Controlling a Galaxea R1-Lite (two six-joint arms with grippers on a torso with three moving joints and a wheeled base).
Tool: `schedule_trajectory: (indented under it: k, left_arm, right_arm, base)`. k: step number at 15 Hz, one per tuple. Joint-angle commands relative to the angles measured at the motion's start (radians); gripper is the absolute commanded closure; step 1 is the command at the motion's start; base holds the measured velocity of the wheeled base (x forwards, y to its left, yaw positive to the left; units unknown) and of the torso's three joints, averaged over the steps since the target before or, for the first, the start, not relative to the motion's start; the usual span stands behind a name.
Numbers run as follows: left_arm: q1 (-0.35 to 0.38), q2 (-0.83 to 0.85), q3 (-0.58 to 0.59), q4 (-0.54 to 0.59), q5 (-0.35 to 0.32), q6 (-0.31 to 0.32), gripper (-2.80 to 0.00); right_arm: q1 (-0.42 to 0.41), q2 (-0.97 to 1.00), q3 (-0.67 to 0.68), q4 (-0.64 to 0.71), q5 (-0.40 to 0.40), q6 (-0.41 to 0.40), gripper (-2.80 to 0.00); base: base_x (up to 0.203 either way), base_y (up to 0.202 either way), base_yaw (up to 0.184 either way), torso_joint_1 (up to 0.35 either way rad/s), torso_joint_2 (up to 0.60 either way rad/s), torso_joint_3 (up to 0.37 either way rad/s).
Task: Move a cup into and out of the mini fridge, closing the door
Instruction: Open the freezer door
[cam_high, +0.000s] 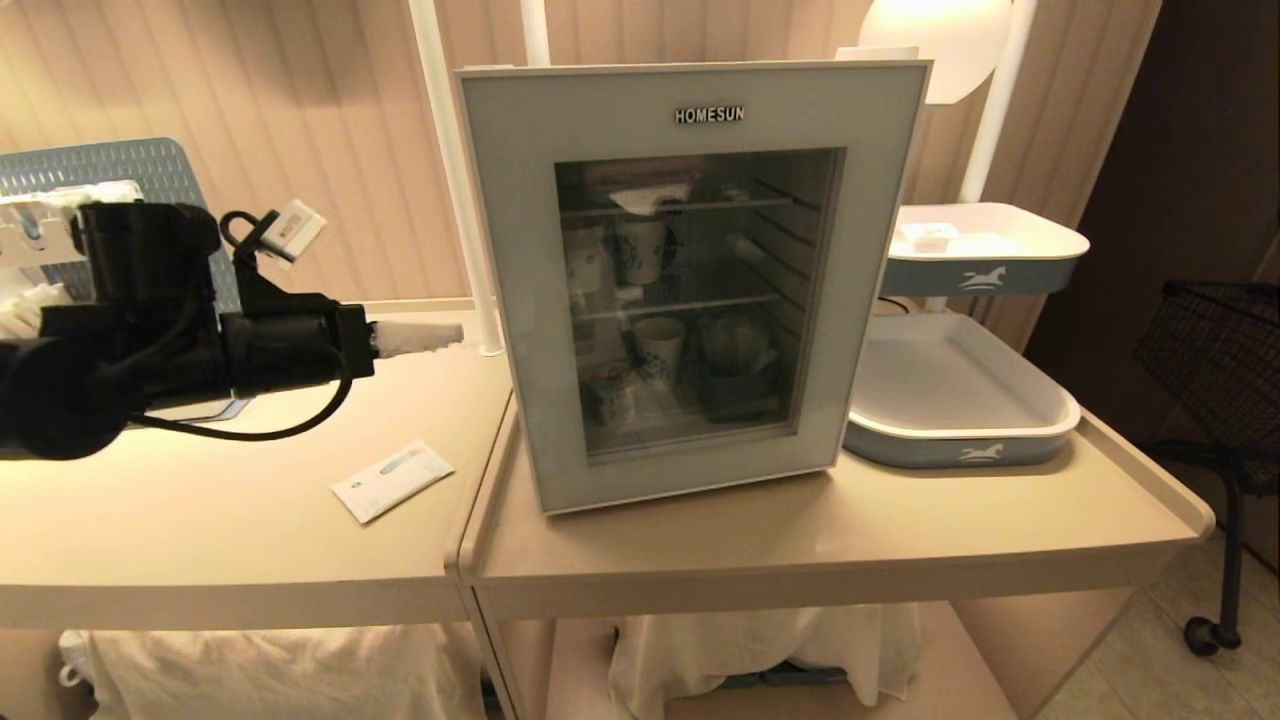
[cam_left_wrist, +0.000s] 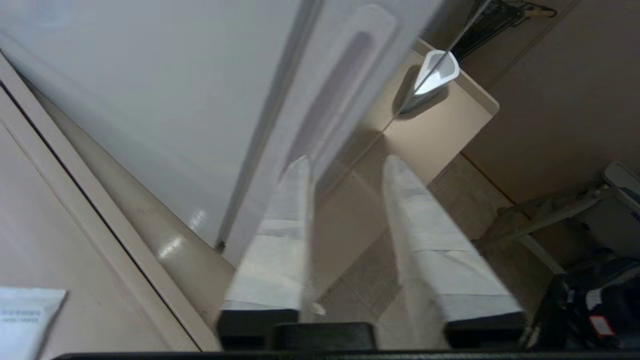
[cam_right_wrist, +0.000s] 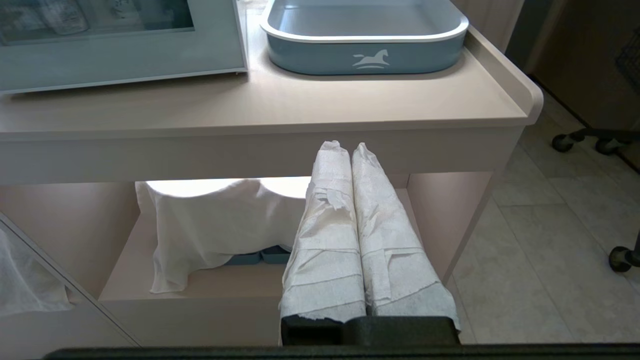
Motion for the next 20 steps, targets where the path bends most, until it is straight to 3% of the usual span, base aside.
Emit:
schedule_trajectory:
  k: [1,4,7,11,20]
  left_arm:
    - [-0.001,0.089,0.02,-0.129,-0.005,-0.002,-2.8]
    - [-0.012,0.149,0.032,-0.281,-0.033,-0.062,-2.8]
    - [-0.025,0.161,0.027,-0.289,-0.109,-0.108,-2.8]
    - [-0.043,0.165,0.037,-0.289,-0.175,-0.114,-2.8]
    - [-0.092,0.214,-0.006,-0.292,-0.182,-0.12,-2.8]
  right_arm:
    - [0.0,0.002,0.0,0.0,0.0,-0.001,0.0]
    - [0.0,0.002,0.0,0.0,0.0,-0.001,0.0]
    - [0.0,0.002,0.0,0.0,0.0,-0.001,0.0]
    - [0.0,0.002,0.0,0.0,0.0,-0.001,0.0]
    - [0.0,0.0,0.0,0.0,0.0,-0.001,0.0]
  base:
    - [0.0,0.0,0.0,0.0,0.0,0.0]
    - [0.0,0.0,0.0,0.0,0.0,0.0]
    - [0.0,0.0,0.0,0.0,0.0,0.0]
    - [0.0,0.0,0.0,0.0,0.0,0.0]
    - [0.0,0.0,0.0,0.0,0.0,0.0]
